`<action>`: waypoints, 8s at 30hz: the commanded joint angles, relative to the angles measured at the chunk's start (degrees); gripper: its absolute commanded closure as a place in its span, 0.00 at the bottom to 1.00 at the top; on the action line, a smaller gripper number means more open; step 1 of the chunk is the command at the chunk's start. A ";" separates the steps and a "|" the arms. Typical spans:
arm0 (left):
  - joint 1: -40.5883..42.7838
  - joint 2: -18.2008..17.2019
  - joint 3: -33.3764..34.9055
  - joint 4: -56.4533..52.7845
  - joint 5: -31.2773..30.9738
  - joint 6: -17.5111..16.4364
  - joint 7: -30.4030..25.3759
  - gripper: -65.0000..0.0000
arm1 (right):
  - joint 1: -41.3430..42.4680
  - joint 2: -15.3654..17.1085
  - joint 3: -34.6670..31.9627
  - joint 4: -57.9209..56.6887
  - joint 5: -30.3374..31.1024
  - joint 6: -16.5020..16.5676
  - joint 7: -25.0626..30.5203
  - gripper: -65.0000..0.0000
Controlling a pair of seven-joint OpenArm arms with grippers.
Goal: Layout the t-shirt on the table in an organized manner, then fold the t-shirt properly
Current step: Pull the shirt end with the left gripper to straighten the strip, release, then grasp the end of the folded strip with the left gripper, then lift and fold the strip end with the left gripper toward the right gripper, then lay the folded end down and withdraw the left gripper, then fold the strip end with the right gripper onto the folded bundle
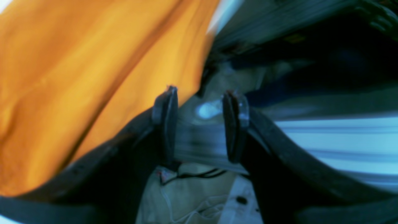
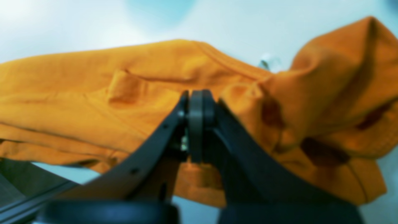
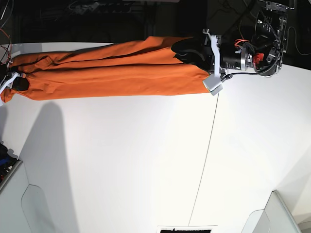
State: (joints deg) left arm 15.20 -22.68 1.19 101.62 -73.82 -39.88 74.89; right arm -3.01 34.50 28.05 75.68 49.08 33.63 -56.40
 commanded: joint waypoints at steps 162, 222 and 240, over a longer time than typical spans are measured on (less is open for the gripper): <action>-26.56 28.39 14.71 -14.91 35.10 4.46 -18.43 0.39 | 3.10 3.08 8.44 0.68 -1.11 0.02 2.36 0.44; -7.56 15.04 4.90 -15.13 32.74 1.22 -19.41 0.39 | 2.47 -29.38 -18.91 27.71 1.33 1.01 -0.94 1.00; -7.58 12.17 -2.19 -14.32 21.53 -0.12 -14.45 0.39 | 9.75 -29.90 -15.45 28.89 1.46 0.74 -0.42 0.49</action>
State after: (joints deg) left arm 7.90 -10.07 -0.78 86.63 -53.56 -40.58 59.61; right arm 5.56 4.58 12.51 103.44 49.17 34.20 -58.17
